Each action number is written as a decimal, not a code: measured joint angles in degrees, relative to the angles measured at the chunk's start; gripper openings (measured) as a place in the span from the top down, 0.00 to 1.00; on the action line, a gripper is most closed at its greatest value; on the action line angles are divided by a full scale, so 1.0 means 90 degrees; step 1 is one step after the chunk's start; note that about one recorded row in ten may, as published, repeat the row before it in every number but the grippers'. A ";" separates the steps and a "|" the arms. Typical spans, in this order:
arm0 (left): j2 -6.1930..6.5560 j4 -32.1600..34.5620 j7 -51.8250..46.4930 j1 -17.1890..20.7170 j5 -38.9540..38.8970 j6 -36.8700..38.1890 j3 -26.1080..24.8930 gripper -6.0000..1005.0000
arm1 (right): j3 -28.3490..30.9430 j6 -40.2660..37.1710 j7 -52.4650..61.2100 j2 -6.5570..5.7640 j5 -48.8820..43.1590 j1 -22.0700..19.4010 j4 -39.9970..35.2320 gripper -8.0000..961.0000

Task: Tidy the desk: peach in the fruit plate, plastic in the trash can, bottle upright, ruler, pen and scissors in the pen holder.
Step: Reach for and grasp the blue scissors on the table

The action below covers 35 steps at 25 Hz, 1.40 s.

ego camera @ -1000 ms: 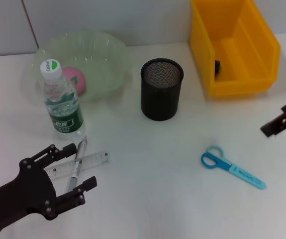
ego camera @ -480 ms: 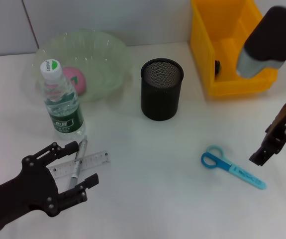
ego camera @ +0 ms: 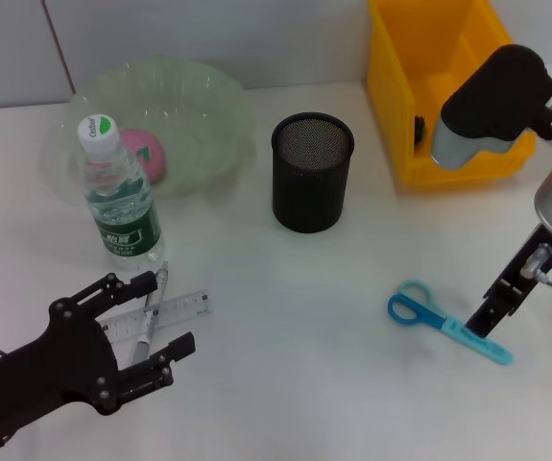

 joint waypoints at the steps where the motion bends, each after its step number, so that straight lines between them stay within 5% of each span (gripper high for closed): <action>1: 0.0001 -0.0002 0.0002 -0.0001 0.0000 0.0001 0.0005 0.23 | -0.0024 0.0035 0.0036 0.0006 0.0063 -0.0017 0.0046 0.15; 35: 0.0002 -0.0018 0.0053 -0.0092 0.0000 0.0014 0.0053 0.23 | -0.0907 0.1334 0.0256 0.0014 0.0510 -0.0438 0.0448 0.19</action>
